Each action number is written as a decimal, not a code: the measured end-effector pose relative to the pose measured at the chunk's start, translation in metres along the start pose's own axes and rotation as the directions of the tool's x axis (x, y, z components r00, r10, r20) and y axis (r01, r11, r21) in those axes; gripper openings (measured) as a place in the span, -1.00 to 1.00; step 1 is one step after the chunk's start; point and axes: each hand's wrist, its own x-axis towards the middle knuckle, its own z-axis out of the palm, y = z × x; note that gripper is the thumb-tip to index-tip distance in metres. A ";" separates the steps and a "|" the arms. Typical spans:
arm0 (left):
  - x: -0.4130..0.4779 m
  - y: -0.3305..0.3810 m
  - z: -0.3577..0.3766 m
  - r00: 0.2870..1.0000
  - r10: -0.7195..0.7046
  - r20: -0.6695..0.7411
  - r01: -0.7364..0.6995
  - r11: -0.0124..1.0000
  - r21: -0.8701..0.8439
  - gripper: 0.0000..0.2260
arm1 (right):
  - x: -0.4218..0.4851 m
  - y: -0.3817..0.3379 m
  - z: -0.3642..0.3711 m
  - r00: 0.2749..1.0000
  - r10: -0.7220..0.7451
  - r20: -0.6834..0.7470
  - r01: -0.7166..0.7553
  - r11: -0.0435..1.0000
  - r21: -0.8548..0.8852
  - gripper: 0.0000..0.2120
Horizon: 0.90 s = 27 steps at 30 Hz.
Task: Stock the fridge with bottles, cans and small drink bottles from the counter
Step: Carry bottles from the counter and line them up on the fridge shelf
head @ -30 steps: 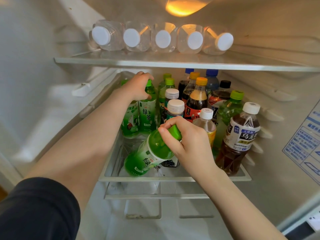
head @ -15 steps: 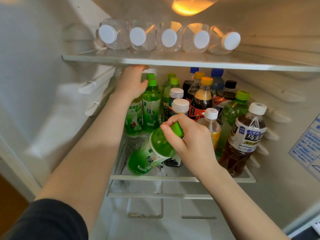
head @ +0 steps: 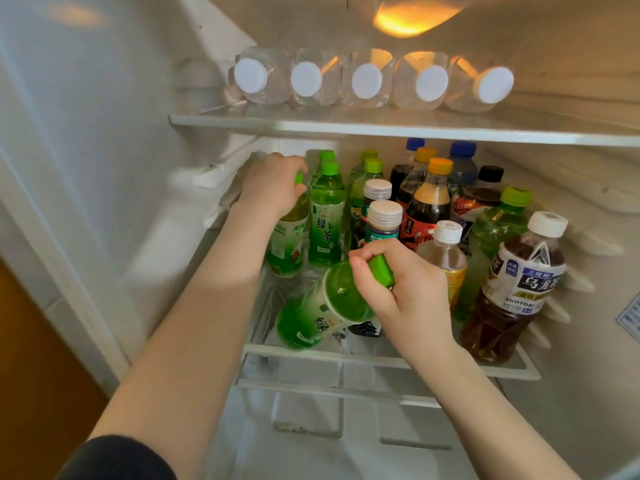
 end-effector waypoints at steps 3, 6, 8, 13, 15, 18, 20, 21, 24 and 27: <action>-0.003 0.000 -0.003 1.000 0.016 -0.001 -0.016 0.997 0.070 -0.69 | -0.005 0.002 -0.004 0.999 -0.015 -0.030 0.016 1.000 0.021 -0.75; -0.002 0.004 -0.002 1.000 0.006 -0.003 -0.006 0.993 0.119 -0.61 | -0.003 0.002 -0.011 0.998 -0.005 -0.056 0.007 1.000 0.029 -0.77; -0.001 0.006 0.000 1.000 -0.020 0.003 0.020 0.996 0.085 -0.59 | -0.001 0.002 -0.014 0.998 -0.003 -0.060 0.003 1.000 0.013 -0.77; 0.001 -0.003 0.002 0.979 -0.157 0.130 0.156 0.988 0.017 -0.51 | 0.001 0.000 -0.017 0.999 0.035 -0.023 -0.035 0.999 -0.003 -0.77; 0.001 -0.005 -0.001 0.953 -0.210 0.220 0.219 0.976 -0.016 -0.50 | 0.004 -0.001 -0.017 0.999 0.033 -0.009 -0.034 0.999 -0.022 -0.76; 0.002 -0.007 -0.007 0.938 -0.211 0.274 0.220 0.976 -0.001 -0.59 | 0.006 -0.001 -0.017 0.999 0.030 0.019 -0.030 0.999 -0.033 -0.73; 0.002 -0.007 -0.009 0.953 -0.158 0.257 0.172 0.984 -0.033 -0.67 | 0.006 -0.002 -0.017 0.999 0.028 0.026 -0.027 0.999 -0.039 -0.72; 0.001 -0.007 -0.010 0.958 -0.135 0.251 0.154 0.986 -0.058 -0.67 | 0.006 -0.002 -0.017 0.999 0.027 0.024 -0.025 0.999 -0.046 -0.71; -0.002 -0.003 -0.011 0.972 -0.086 0.217 0.104 0.992 -0.070 -0.62 | 0.006 -0.004 -0.017 1.000 0.027 0.014 -0.026 0.997 -0.068 -0.71; -0.003 0.003 -0.006 0.988 -0.038 0.153 0.055 0.992 -0.111 -0.68 | 0.006 -0.006 -0.016 1.000 0.025 0.009 -0.024 0.997 -0.079 -0.70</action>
